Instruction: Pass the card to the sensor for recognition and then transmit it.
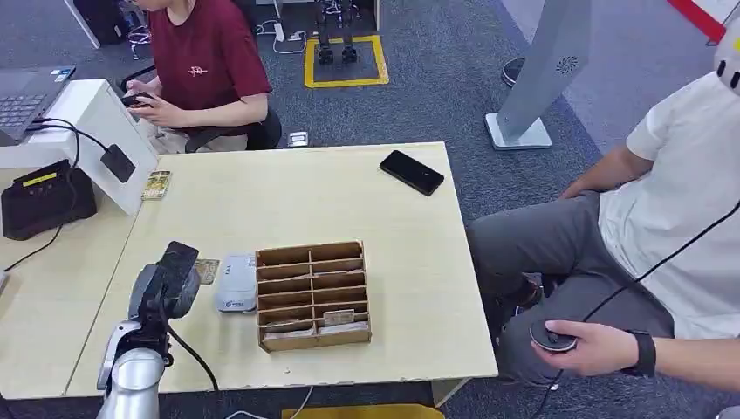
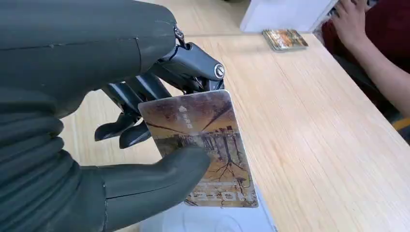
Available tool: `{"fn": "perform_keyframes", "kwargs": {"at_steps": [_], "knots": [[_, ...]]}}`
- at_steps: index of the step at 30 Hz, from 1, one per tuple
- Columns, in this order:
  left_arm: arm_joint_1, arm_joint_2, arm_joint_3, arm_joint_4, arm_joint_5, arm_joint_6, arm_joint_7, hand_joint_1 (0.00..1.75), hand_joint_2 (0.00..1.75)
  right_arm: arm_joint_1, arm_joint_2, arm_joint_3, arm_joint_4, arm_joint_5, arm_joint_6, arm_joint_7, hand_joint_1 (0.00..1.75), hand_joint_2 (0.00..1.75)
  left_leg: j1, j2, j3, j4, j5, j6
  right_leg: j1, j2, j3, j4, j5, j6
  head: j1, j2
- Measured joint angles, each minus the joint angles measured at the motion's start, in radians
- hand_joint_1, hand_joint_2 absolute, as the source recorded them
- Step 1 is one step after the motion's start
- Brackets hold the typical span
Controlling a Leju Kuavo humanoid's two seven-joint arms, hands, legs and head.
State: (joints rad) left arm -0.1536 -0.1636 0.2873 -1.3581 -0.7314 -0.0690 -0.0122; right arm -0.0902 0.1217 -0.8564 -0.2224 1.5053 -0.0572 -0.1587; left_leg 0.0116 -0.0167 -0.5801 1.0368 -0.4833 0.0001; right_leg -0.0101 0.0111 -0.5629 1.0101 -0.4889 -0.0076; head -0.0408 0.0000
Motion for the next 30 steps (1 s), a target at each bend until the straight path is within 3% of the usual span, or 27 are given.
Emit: {"fn": "perform_keyframes", "kwargs": {"at_steps": [15,30], "knots": [[-0.02,-0.042,0.02,0.035,0.016,-0.015,0.015,1.75,1.75,-0.004,0.005,0.032,0.0,0.0,0.011,0.012,0.0,0.0,0.0,0.0,0.0,0.0,0.0,0.0,0.0,0.0,0.0,0.0,0.0,0.0,0.0,0.0],[-0.014,-0.096,0.023,0.05,-0.064,0.001,0.045,1.75,1.75,-0.008,0.022,0.054,0.0,0.0,0.013,0.023,0.0,0.0,0.0,0.0,0.0,0.0,0.0,0.0,0.0,0.0,0.0,0.0,0.0,0.0,0.0,0.0]]}}
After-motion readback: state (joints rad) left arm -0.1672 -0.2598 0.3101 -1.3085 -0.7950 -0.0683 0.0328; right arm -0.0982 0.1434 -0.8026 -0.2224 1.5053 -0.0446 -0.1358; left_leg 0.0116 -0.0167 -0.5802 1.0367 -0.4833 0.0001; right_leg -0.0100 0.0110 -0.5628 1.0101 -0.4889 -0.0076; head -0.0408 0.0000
